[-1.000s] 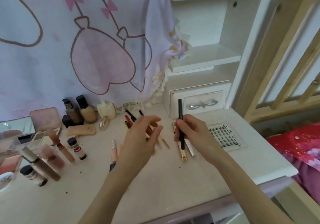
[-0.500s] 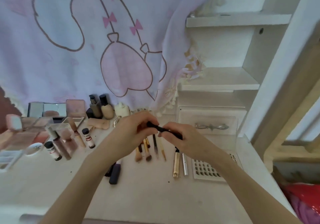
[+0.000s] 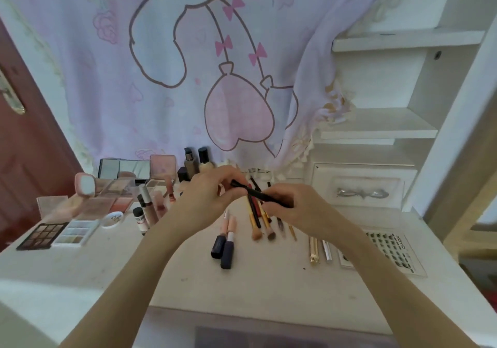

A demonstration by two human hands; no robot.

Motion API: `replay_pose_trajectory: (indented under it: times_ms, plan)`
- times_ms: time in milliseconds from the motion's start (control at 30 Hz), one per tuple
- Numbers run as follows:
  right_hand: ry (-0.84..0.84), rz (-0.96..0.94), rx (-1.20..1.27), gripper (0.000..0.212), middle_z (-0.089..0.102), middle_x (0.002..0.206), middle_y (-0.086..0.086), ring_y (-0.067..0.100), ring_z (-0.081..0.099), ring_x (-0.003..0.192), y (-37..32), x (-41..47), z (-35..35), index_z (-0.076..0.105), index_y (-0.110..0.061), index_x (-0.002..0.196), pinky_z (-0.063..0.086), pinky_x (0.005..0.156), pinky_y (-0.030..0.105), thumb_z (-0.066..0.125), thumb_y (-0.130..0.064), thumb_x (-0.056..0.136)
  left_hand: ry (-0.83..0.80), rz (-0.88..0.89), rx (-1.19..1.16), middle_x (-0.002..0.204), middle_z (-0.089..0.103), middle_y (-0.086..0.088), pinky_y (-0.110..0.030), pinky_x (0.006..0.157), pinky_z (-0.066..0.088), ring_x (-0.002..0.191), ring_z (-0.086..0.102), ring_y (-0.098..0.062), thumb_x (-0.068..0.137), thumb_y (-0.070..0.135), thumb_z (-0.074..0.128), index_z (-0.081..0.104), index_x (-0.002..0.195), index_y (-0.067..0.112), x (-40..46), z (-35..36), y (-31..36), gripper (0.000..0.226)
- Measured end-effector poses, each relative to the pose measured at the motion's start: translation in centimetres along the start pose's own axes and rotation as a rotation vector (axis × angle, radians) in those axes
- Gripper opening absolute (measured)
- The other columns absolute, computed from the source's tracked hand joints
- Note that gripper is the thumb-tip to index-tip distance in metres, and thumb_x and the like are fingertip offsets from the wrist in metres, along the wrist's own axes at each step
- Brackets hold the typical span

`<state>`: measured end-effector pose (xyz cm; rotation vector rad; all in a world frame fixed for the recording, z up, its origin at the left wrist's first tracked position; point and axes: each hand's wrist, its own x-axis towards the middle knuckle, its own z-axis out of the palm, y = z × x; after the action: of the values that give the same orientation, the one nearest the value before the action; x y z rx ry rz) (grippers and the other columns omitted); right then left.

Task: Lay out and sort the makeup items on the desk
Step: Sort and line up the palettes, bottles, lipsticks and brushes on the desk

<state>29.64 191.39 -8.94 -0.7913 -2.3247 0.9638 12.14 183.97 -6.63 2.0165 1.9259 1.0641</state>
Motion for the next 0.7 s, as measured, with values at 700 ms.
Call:
replay_pose_trajectory:
  times_ms: [700]
  plan:
    - [0.336,0.297,0.606,0.017,0.063,0.072,0.004,0.022,0.059,0.076,0.3,1.0,5.9,0.068,-0.015,0.09,0.05,0.082,0.045,0.052,-0.015,0.094,-0.022,-0.127,-0.221,0.082,0.062,0.016,-0.005,0.063,0.038,0.075,0.052,0.009,0.086,0.03,0.061,0.061,0.09,0.029,-3.8,2.8,-4.1,0.004]
